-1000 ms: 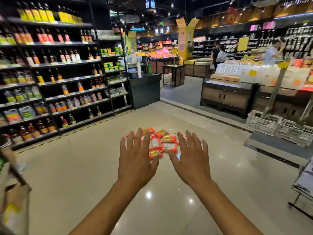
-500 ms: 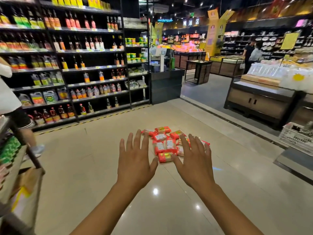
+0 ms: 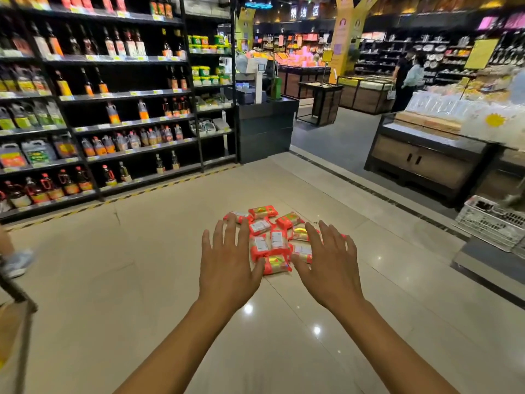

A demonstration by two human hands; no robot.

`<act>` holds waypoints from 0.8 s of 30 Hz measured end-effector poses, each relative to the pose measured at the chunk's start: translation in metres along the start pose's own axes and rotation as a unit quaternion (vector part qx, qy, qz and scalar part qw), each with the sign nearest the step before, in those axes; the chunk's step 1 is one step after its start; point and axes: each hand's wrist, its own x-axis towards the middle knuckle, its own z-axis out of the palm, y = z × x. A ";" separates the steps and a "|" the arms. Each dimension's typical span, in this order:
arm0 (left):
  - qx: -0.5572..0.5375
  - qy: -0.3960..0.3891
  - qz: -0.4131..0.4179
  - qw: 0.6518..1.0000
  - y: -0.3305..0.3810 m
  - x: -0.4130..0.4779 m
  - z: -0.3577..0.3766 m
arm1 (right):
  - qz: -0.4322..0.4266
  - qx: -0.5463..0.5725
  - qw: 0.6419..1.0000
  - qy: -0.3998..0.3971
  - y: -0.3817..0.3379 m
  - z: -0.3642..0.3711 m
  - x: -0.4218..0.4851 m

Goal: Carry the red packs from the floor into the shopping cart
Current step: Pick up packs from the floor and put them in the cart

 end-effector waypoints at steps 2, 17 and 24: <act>0.000 0.004 0.009 1.000 -0.003 0.020 0.013 | 0.006 -0.003 1.000 -0.013 0.003 0.008 0.018; 0.024 -0.055 0.028 0.998 0.018 0.219 0.115 | 0.035 0.027 0.997 -0.056 0.077 0.096 0.221; 0.016 -0.098 0.030 0.995 0.053 0.317 0.153 | 0.037 0.026 0.996 -0.072 0.127 0.120 0.321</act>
